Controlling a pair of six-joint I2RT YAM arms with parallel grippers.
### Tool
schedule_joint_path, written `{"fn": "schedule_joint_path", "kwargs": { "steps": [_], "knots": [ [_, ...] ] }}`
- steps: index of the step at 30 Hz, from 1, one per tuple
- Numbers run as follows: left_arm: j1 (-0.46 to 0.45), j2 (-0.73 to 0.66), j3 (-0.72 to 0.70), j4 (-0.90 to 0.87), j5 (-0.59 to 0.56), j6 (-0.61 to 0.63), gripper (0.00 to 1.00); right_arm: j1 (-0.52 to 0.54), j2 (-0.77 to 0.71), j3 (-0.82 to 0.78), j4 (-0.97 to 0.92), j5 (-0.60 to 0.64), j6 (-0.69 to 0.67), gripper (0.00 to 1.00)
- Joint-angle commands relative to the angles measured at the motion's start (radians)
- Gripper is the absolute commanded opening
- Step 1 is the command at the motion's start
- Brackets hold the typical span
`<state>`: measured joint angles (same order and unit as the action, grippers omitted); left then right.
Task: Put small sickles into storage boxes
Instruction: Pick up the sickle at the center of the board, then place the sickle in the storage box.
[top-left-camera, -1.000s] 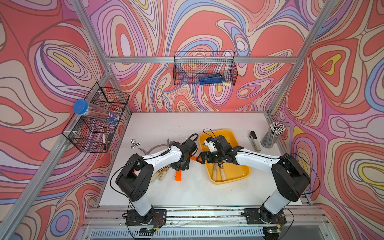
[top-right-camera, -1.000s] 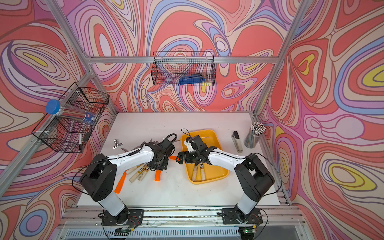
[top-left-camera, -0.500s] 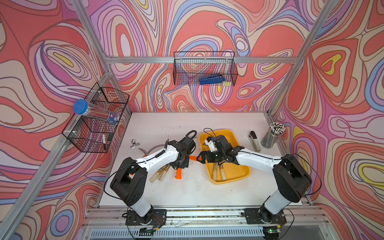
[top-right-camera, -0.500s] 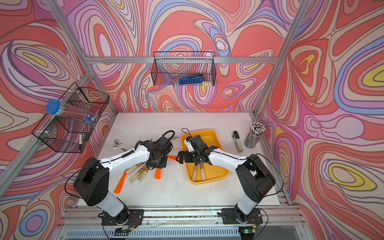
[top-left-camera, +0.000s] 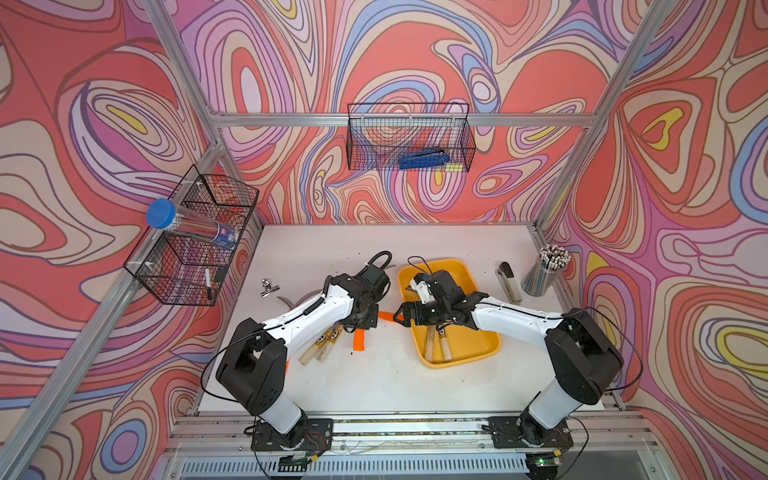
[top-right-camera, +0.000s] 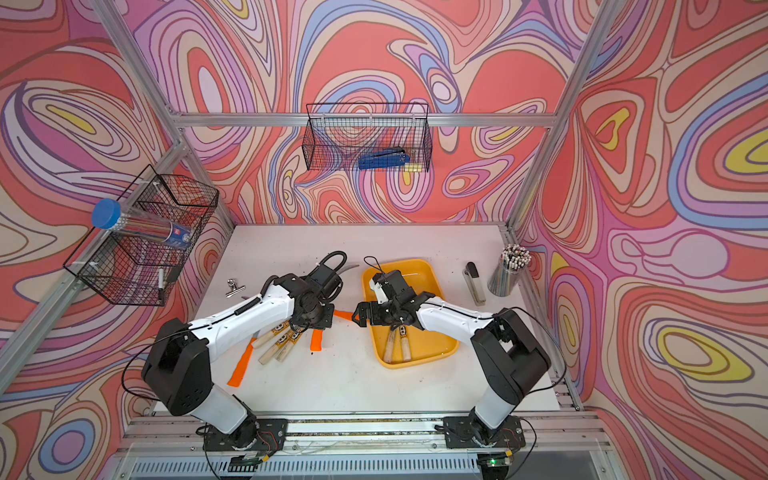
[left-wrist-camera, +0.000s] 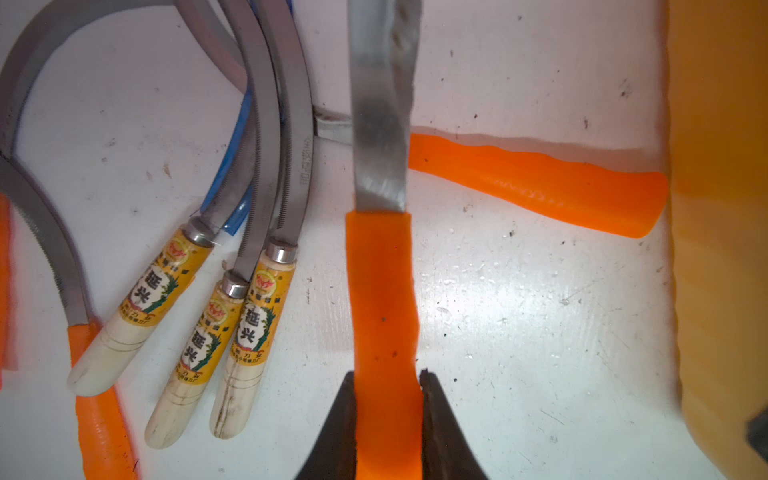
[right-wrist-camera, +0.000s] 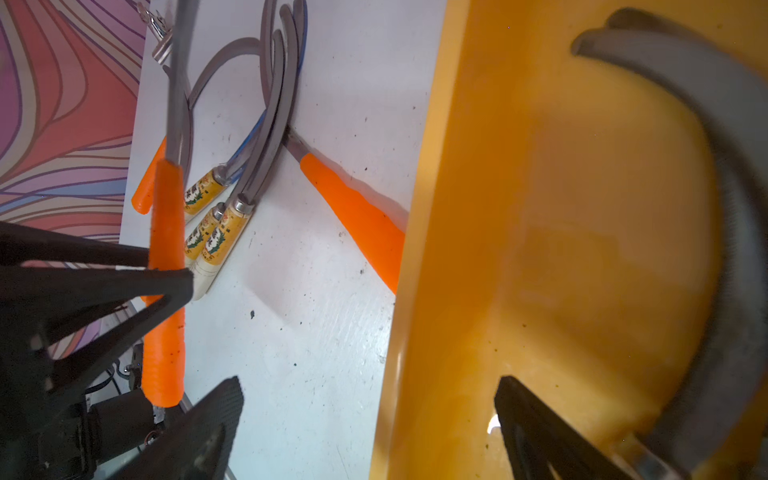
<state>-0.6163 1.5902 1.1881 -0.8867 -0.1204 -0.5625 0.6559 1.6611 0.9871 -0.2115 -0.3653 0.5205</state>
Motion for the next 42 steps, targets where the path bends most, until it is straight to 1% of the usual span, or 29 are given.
{"fn": "schedule_joint_path", "kwargs": {
  "steps": [1, 5, 12, 15, 21, 26, 29, 32, 36, 39, 42],
  "knots": [
    [0.026, -0.05, 0.029, -0.055, -0.015, 0.024, 0.19, 0.009, 0.034, 0.006, 0.057, -0.054, 0.029, 0.98],
    [0.059, -0.079, 0.028, -0.064, -0.013, 0.038, 0.19, 0.043, 0.084, 0.041, 0.088, -0.075, 0.051, 0.98],
    [0.118, -0.127, 0.019, -0.08, -0.012, 0.064, 0.19, 0.153, 0.225, 0.159, 0.123, -0.104, 0.085, 0.99],
    [0.125, -0.138, 0.019, -0.087, -0.012, 0.069, 0.2, 0.161, 0.243, 0.162, 0.141, -0.096, 0.108, 0.99],
    [0.127, -0.141, 0.016, -0.078, 0.023, 0.06, 0.2, 0.16, 0.168, 0.147, 0.08, -0.019, 0.068, 0.98],
    [0.126, -0.134, 0.003, -0.029, 0.13, 0.027, 0.19, 0.148, 0.06, 0.119, -0.024, 0.093, 0.012, 0.98],
    [0.124, -0.129, -0.021, 0.018, 0.203, -0.013, 0.19, 0.116, -0.019, 0.073, -0.06, 0.152, -0.009, 0.98],
    [0.104, -0.123, -0.039, 0.06, 0.239, -0.058, 0.19, 0.055, -0.099, 0.023, -0.081, 0.158, -0.016, 0.98],
    [0.048, -0.1, -0.031, 0.078, 0.227, -0.11, 0.19, -0.039, -0.191, -0.028, -0.103, 0.147, -0.035, 0.98],
    [0.005, -0.075, -0.024, 0.1, 0.227, -0.152, 0.19, -0.085, -0.229, -0.039, -0.126, 0.144, -0.055, 0.98],
    [-0.029, -0.048, -0.025, 0.141, 0.246, -0.188, 0.19, -0.109, -0.248, -0.045, -0.138, 0.144, -0.066, 0.98]
  ]
}}
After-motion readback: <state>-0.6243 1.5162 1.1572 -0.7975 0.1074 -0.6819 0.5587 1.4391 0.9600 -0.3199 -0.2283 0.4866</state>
